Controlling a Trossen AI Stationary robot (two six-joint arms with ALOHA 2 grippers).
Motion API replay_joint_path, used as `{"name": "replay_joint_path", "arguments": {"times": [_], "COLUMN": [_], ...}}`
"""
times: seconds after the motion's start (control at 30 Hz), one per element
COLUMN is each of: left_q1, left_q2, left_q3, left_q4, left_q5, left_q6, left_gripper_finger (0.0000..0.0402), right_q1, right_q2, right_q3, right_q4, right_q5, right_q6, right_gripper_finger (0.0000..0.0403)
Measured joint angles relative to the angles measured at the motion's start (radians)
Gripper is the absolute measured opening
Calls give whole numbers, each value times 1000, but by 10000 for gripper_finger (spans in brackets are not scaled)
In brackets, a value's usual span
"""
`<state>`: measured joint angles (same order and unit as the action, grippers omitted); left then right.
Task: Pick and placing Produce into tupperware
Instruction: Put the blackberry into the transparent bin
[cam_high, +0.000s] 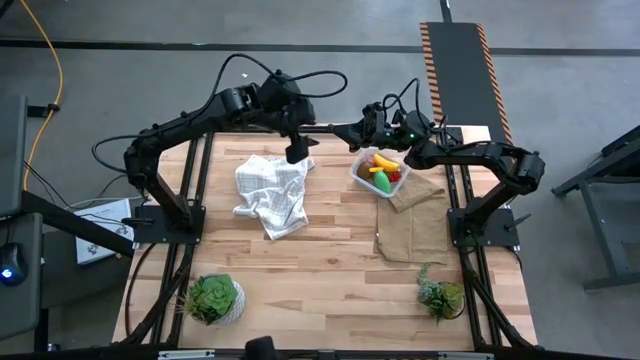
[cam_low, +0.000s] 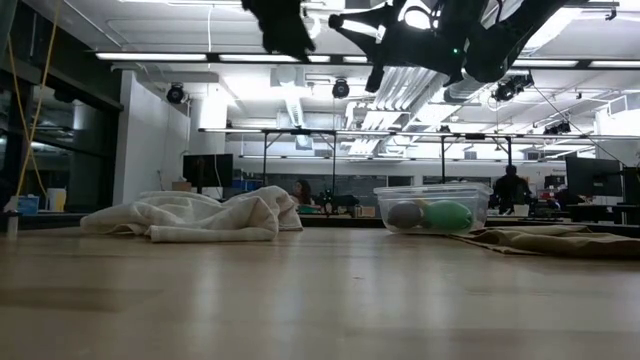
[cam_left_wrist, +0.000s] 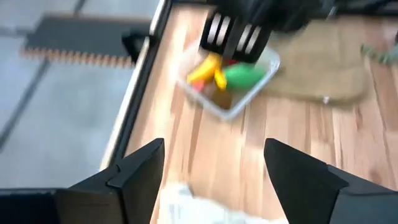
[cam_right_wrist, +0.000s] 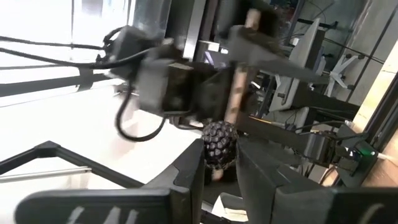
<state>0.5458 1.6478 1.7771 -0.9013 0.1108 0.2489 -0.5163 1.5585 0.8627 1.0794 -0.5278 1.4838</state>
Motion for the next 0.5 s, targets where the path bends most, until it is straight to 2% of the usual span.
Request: {"name": "replay_joint_path", "arguments": {"times": [0.3,0.5], "left_q1": [71,77], "left_q2": [0,0], "left_q3": [0,0], "left_q4": [-205,-325], "left_q5": [0,2], "left_q6": [-126,-126], "left_gripper_finger": [229,198], "right_q1": [-36,-70], "right_q2": [0,-26], "right_q3": [0,0], "right_q4": [-9,-120], "right_q5": [-1,-49], "right_q6": [4,-30], "right_gripper_finger": [70,70]}}
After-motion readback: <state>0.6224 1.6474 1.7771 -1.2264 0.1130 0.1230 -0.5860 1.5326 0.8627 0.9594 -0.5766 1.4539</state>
